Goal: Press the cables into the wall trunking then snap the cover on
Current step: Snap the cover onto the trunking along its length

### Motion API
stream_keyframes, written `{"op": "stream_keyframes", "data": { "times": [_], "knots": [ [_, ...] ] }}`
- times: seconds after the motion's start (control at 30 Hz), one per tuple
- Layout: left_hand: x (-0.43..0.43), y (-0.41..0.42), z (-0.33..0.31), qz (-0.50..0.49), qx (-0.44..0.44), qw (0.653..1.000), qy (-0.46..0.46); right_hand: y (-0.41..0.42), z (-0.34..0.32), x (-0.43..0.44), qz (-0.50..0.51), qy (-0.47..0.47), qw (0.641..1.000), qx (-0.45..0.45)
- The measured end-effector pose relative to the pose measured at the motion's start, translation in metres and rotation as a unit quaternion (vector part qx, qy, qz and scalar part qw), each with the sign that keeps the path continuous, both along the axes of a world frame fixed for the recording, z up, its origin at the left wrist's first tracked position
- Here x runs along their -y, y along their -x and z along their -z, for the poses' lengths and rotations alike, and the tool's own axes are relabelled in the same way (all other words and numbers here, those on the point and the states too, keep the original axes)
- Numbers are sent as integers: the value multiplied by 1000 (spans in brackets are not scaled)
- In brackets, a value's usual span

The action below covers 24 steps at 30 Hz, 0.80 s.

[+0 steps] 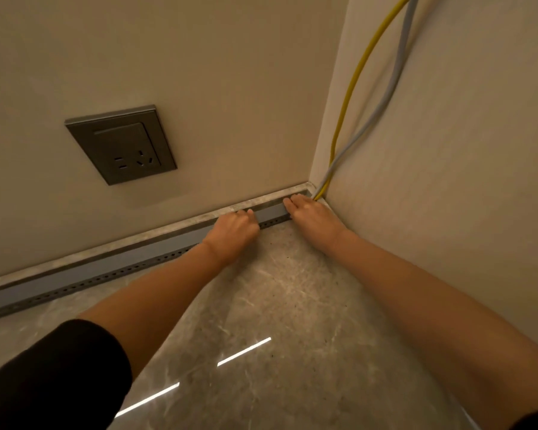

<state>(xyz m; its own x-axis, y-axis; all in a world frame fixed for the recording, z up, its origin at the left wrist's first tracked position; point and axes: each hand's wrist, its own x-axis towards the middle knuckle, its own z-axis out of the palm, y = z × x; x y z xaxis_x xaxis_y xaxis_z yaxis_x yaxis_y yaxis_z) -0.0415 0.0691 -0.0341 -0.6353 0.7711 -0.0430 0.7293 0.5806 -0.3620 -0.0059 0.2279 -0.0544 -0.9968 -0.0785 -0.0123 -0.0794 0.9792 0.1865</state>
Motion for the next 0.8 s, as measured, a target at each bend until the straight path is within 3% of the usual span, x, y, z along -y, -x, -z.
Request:
{"op": "stream_keyframes", "data": {
  "times": [0.1, 0.33, 0.53, 0.8],
  "knots": [
    [6, 11, 2, -95, 138, 985, -32, 11, -2, -3, 5, 28, 999, 22],
    [13, 25, 3, -132, 224, 958, -122, 19, -6, -8, 14, 56, 997, 46],
    [47, 21, 3, -171, 221, 947, -156, 14, -13, 11, 27, 38, 999, 23],
    [82, 14, 3, -181, 203, 947, -170, 18, -10, 69, -2, 129, 991, 36]
  ]
}}
